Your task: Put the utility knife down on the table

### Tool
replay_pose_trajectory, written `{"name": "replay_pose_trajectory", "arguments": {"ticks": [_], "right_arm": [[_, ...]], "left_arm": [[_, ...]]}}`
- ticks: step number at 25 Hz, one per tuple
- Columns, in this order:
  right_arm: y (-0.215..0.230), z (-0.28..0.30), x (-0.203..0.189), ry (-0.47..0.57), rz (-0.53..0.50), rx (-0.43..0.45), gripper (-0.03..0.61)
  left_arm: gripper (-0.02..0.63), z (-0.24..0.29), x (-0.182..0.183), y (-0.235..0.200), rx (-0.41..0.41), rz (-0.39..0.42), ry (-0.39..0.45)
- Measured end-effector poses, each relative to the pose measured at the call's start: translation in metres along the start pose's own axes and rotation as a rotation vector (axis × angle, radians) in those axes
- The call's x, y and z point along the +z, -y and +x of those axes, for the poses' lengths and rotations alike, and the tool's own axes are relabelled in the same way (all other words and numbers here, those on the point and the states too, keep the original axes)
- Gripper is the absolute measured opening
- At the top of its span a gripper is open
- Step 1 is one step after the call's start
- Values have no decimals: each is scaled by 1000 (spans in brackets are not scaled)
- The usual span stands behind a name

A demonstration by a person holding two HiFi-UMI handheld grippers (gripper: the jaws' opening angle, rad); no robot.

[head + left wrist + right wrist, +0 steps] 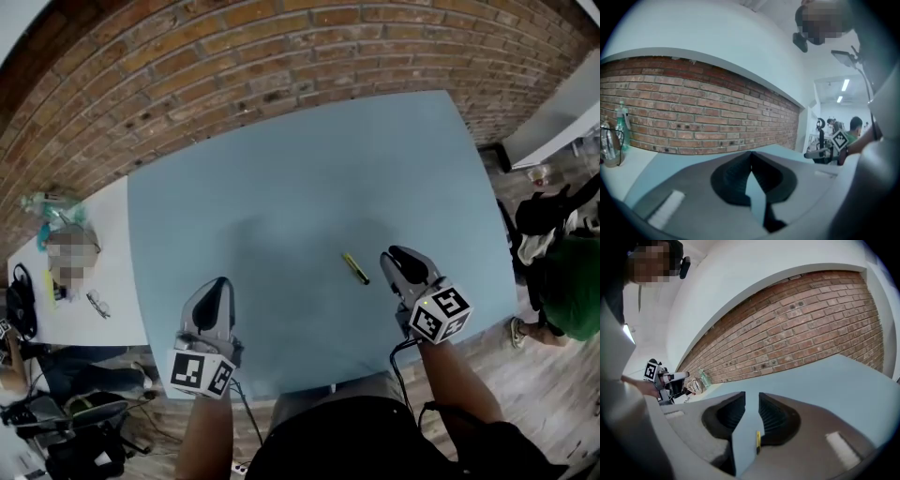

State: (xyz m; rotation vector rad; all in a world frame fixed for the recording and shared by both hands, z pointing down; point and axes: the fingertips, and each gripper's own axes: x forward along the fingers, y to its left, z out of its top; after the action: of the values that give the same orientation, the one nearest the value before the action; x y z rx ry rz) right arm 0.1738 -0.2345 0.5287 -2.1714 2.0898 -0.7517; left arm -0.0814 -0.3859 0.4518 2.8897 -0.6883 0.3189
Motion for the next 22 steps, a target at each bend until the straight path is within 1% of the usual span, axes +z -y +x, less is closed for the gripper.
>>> {"name": "replay_pose_trajectory", "arguments": {"ticks": [5,12,15,22], "right_arm": [[-15,-9,21,42,-36,8,97],[-32,-34,51,121,-54,12,97],[-36,-42,60,145,-71,2,97],[-40,-67,74,193,-103,-42,94]], "left_arm": [[-9,-13,15,0,-5,15,28],[-9,-26,27,-6,-2,69,31],[-9,-29,33,-5,-6,77,51],[-9,-35,40,4,-43,87,75]]}}
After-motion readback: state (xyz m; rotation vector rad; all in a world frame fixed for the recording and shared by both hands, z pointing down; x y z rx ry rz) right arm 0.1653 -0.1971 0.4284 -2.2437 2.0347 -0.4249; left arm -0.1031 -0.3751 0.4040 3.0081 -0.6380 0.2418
